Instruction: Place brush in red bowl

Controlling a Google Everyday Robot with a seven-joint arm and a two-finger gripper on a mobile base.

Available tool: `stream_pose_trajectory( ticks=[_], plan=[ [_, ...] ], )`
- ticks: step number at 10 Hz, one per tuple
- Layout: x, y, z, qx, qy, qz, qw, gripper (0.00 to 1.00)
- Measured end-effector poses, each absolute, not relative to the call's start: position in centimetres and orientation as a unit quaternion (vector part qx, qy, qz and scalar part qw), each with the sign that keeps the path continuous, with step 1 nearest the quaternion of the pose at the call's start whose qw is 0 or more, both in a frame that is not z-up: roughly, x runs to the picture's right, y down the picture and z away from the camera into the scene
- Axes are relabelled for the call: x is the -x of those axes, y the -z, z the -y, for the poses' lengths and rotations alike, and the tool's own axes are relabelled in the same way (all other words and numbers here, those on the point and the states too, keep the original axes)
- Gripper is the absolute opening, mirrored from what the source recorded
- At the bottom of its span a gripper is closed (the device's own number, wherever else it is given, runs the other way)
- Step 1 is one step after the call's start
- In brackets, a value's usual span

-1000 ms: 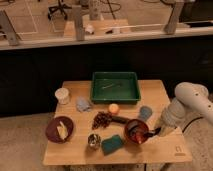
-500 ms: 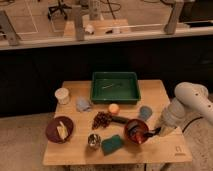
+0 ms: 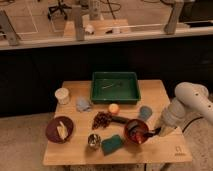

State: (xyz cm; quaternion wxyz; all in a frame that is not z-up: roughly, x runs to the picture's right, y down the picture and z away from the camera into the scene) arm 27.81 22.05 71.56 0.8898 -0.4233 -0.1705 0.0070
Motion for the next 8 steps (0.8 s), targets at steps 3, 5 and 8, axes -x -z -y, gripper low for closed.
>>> stream_pose_trajectory(
  ticks=[3,5,8],
  plan=[
    [-27.82,-71.55,-22.05,0.423,-0.007,0.170,0.890,0.31],
    [-27.81,-71.60,-22.11,0.424,-0.007,0.171,0.890,0.49],
    [-27.79,-71.59,-22.08,0.423,-0.007,0.171,0.890,0.77]
  ],
)
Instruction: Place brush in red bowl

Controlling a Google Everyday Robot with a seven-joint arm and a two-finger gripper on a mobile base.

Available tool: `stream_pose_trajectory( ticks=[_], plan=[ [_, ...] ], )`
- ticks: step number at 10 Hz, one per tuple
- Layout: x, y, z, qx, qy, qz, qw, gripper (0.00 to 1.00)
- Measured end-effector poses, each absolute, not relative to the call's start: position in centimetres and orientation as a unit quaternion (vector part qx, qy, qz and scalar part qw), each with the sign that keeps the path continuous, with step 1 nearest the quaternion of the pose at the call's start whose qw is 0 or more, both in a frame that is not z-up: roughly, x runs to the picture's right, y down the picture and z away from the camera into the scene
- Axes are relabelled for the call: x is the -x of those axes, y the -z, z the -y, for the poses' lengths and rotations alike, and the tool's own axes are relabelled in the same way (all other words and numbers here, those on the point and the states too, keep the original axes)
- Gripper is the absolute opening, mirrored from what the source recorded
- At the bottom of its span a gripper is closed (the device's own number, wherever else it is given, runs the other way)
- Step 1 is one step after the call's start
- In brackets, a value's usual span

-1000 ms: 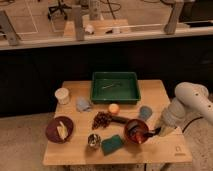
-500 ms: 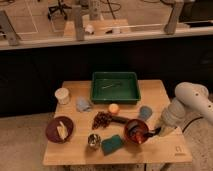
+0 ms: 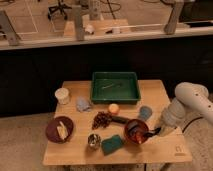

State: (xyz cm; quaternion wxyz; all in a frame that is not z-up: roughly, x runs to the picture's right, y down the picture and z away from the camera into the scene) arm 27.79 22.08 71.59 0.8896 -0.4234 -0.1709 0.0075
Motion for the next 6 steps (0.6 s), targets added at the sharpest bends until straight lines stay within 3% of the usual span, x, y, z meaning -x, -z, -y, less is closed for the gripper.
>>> stream_pose_trajectory(
  ticks=[6],
  plan=[
    [-27.79,-71.58,-22.08,0.423,-0.007,0.171,0.890,0.80]
  ],
)
